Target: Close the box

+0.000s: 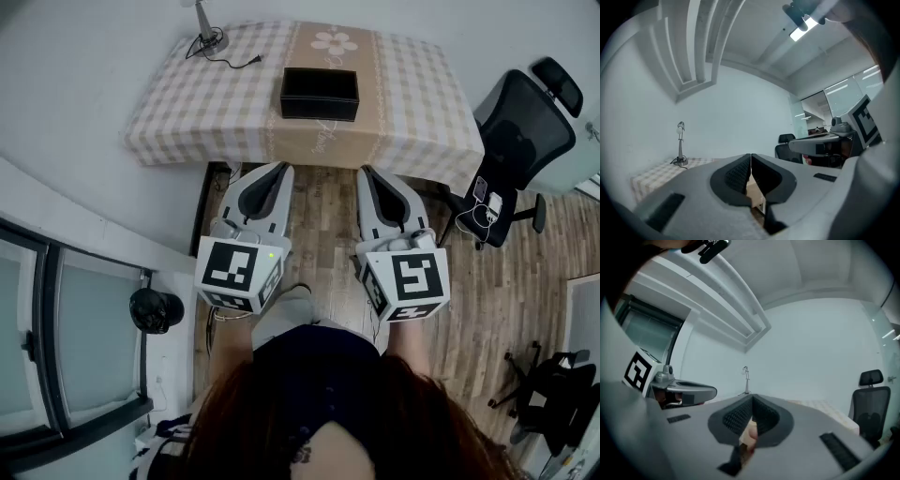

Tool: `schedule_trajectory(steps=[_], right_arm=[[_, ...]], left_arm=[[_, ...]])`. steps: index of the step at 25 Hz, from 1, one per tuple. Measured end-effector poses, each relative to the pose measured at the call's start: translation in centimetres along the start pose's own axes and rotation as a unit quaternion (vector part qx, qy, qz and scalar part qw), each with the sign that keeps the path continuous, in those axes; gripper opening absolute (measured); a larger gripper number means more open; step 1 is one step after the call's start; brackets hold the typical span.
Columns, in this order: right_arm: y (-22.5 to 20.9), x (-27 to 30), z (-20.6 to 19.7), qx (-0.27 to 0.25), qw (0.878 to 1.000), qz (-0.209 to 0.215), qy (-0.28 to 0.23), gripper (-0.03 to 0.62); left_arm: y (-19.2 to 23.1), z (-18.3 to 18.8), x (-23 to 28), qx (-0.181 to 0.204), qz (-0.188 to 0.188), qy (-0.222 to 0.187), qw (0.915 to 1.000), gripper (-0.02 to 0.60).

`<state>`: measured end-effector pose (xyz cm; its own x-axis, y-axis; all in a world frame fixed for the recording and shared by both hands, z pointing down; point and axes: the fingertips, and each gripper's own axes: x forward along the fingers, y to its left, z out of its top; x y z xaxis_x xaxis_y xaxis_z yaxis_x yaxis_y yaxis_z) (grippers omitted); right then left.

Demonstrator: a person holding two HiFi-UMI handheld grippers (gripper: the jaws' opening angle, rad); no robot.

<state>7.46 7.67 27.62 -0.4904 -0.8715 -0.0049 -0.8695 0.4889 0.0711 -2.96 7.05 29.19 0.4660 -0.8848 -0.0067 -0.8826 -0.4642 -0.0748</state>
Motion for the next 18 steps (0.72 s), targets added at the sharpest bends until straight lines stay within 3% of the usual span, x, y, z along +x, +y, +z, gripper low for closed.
schedule_trajectory(steps=[10, 18], right_arm=[[-0.9, 3.5, -1.9, 0.033, 0.999, -0.017, 0.016, 0.017], [-1.5, 6.7, -1.6, 0.023, 0.999, -0.031, 0.009, 0.017]], left_arm=[[2.3, -1.0, 2.5, -0.001, -0.032, 0.009, 0.9994, 0.028], [5.0, -1.4, 4.8, 0.002, -0.053, 0.007, 0.9986, 0.028]])
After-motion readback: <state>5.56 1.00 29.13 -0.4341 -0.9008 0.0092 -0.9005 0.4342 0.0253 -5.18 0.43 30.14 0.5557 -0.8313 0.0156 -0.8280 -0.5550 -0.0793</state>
